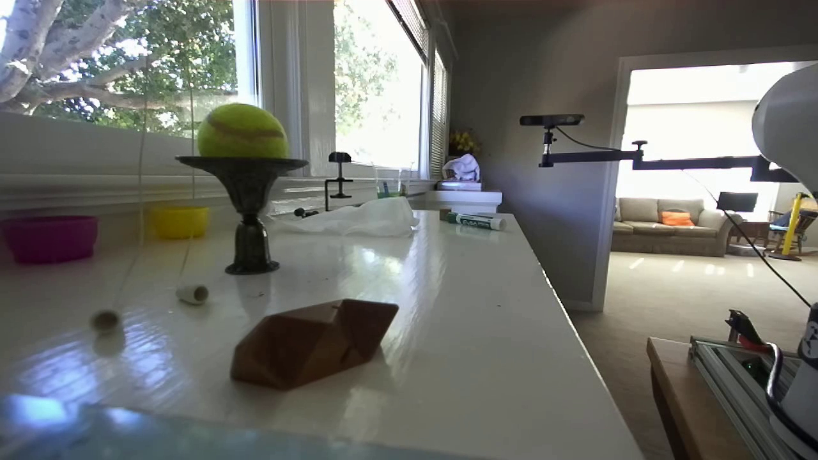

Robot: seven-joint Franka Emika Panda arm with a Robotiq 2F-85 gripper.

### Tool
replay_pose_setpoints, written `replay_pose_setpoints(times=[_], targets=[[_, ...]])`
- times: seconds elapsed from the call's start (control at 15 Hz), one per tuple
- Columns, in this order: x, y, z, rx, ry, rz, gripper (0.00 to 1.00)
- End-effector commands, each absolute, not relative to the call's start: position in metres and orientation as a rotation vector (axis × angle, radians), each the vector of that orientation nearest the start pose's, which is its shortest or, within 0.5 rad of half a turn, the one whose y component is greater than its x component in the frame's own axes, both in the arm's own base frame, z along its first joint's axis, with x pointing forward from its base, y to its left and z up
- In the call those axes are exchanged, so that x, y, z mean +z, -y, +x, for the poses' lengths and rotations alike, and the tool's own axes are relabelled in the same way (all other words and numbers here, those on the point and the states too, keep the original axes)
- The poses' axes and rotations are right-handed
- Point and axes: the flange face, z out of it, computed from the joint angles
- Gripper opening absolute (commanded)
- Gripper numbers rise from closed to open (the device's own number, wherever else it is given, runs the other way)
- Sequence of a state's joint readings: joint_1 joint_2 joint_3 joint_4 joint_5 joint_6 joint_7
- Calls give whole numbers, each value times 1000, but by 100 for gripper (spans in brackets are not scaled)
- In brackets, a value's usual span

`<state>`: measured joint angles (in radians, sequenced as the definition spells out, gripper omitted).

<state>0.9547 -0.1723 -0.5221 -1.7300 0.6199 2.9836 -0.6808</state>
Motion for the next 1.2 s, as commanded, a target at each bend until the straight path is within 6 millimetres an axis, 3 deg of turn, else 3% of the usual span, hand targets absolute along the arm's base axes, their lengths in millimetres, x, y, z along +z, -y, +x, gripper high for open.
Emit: replay_pose_setpoints(times=[0.0, 0.6, 1.13], targets=[[805, -160, 513, -1820, 624, -2032, 1], [880, -178, 494, -1956, 857, -1904, 1], [938, -213, 479, -1974, 1126, -1754, 1]])
